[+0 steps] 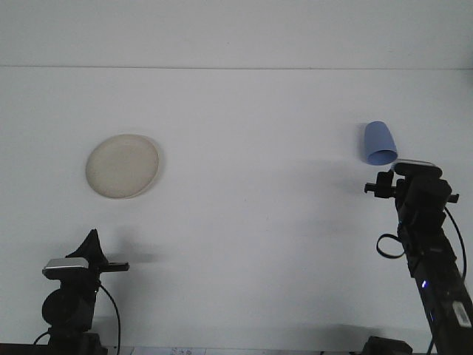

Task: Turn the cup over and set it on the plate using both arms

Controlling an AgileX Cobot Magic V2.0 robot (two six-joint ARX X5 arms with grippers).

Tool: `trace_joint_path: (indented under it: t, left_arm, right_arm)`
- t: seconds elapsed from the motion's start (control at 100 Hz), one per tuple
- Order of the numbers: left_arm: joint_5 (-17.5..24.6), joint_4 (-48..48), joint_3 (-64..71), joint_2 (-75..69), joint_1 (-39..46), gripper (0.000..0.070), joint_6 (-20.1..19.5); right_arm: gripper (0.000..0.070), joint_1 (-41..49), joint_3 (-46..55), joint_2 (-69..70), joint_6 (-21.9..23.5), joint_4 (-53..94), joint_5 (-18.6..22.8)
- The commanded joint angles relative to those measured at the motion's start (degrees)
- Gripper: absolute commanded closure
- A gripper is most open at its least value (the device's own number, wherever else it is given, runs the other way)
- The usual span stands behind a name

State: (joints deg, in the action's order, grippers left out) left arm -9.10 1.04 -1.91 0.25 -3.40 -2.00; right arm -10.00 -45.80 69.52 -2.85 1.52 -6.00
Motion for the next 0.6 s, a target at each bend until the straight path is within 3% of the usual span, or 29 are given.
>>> trace_joint_path:
  t: [0.0,0.21,0.41,0.59]
  left_arm:
    - [-0.28,0.77,1.11,-0.09,0.11,0.0685,-0.15]
    - [-0.28,0.77,1.11,-0.09,0.11,0.0685,-0.13]
    - [-0.28,0.77,1.11,-0.09,0.11,0.0685,-0.13]
    - [-0.28,0.77,1.11,-0.09,0.11,0.0685,-0.13]
  right_arm:
    - [0.0272,-1.95,-1.05,5.03,-1.18,-3.45,2.38]
    - [0.0272,-6.45,-1.07,17.57,-4.2,-16.63,12.31]
    - [0.0272,-8.07,-1.31,26.21,-4.42,-28.68,16.48]
    - [0.0272,-8.87,-5.44,33.42,-4.66,-33.35,17.33]
